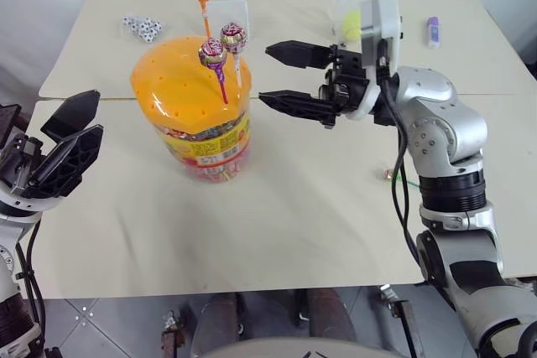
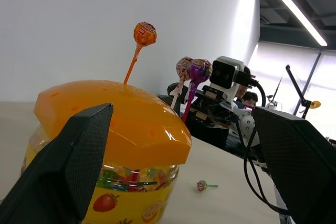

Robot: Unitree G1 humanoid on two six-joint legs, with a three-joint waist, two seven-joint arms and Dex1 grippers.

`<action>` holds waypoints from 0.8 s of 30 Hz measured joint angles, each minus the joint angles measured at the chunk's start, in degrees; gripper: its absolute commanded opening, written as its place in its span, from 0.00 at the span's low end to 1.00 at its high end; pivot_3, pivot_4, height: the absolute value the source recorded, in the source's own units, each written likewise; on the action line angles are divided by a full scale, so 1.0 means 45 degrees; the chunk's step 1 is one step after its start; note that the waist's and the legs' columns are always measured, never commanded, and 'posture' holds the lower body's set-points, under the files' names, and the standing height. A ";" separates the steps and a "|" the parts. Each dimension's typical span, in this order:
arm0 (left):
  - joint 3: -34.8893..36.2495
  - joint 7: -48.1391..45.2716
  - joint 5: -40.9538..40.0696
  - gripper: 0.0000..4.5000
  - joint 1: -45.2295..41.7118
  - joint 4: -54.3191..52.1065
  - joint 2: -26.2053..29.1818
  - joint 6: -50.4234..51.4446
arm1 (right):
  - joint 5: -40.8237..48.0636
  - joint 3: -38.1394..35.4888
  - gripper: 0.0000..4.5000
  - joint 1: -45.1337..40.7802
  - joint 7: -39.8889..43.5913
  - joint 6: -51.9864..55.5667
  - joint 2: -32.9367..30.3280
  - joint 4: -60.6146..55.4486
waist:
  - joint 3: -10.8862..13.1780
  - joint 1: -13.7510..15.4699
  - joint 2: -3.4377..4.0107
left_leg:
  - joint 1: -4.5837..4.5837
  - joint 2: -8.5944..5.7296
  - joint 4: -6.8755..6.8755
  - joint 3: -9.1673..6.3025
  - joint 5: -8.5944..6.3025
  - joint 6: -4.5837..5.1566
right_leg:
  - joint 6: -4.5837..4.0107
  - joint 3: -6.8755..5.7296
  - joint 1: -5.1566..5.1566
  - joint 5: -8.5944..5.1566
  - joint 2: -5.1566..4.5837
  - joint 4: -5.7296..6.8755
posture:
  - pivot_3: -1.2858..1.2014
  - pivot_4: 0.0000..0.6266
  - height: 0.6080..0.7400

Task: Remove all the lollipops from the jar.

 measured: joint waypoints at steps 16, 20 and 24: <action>-0.0289 0.0033 0.0123 1.00 -0.0255 0.0026 -0.0161 -0.0243 | -0.0829 0.0592 0.43 -0.1342 -0.0046 0.0077 0.1362 0.1357 | 0.0000 -0.0036 0.0000 | 0.0001 0.0005 -0.0003 0.0000 0.0001 -0.0001 | 0.0000 0.0004 -0.0002 0.0000 0.0006 0.0002 | 0.52 0.24 1.00; -0.0289 0.0032 0.0151 1.00 -0.0296 0.0048 -0.0161 -0.0246 | -0.0946 0.0596 0.35 -0.1352 0.0172 0.0066 0.1402 0.1436 | 0.0000 -0.0048 0.0000 | 0.0001 0.0006 -0.0003 0.0000 0.0001 -0.0002 | 0.0000 0.0004 -0.0003 0.0000 0.0006 0.0003 | 0.52 0.24 1.00; -0.0289 0.0021 0.0211 1.00 -0.0417 0.0059 -0.0161 -0.0260 | -0.0878 0.0505 0.09 -0.1367 0.0357 0.0062 0.1553 0.1690 | 0.0000 -0.0057 0.0000 | 0.0002 0.0006 -0.0003 0.0001 0.0001 -0.0002 | 0.0000 0.0003 -0.0003 0.0000 0.0007 0.0002 | 0.52 0.24 1.00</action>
